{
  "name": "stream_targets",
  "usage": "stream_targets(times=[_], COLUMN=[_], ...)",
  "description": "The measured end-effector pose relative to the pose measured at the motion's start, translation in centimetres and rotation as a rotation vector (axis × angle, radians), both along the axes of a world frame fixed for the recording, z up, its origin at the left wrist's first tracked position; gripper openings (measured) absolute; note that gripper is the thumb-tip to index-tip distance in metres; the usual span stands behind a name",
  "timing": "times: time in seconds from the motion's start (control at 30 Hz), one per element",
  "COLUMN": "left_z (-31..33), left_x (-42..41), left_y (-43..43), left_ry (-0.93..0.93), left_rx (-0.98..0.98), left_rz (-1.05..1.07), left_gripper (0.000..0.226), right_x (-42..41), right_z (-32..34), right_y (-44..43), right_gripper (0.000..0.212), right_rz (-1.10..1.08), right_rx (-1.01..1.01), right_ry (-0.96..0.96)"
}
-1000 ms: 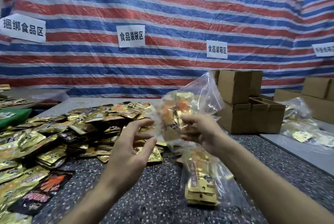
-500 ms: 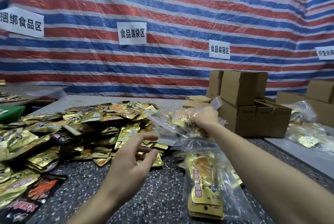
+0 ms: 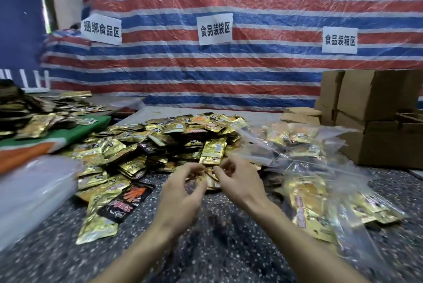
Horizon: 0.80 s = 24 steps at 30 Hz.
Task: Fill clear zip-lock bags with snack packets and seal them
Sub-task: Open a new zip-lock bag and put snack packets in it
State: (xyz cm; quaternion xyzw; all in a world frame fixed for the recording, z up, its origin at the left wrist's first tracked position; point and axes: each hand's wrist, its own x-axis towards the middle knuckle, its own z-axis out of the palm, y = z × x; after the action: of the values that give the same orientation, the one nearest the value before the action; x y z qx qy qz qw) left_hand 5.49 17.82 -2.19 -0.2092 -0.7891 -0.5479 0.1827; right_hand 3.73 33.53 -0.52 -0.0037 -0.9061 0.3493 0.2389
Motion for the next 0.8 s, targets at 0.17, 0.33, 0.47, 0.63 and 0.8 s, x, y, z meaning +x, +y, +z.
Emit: stream_targets(times=[0.17, 0.33, 0.47, 0.63, 0.8], left_z=[-1.8, -1.8, -1.3, -1.7, -2.5], left_x=[-0.1, -1.7, -2.9, -3.5, -3.4], left_y=[-5.5, -12.5, -17.9, -23.4, -25.4], left_ry=[-0.037, -0.034, -0.148, -0.38, -0.471], left_rx=[-0.226, -0.56, -0.61, -0.912, -0.938], left_rz=[0.144, 0.478, 0.686, 0.966, 1.012], left_gripper=[0.024, 0.026, 0.033, 0.035, 0.011], right_x=[-0.4, -0.4, -0.4, -0.5, -0.8], right_z=[-5.4, -5.3, -5.1, -5.3, -5.5], right_y=[-0.7, -0.1, 0.1, -0.1, 0.0], right_gripper=[0.018, 0.011, 0.012, 0.013, 0.013], right_rz=[0.121, 0.16, 0.146, 0.156, 0.166], right_rx=[-0.145, -0.39, -0.438, -0.403, -0.417], right_ry=[-0.026, -0.004, 0.006, -0.005, -0.004])
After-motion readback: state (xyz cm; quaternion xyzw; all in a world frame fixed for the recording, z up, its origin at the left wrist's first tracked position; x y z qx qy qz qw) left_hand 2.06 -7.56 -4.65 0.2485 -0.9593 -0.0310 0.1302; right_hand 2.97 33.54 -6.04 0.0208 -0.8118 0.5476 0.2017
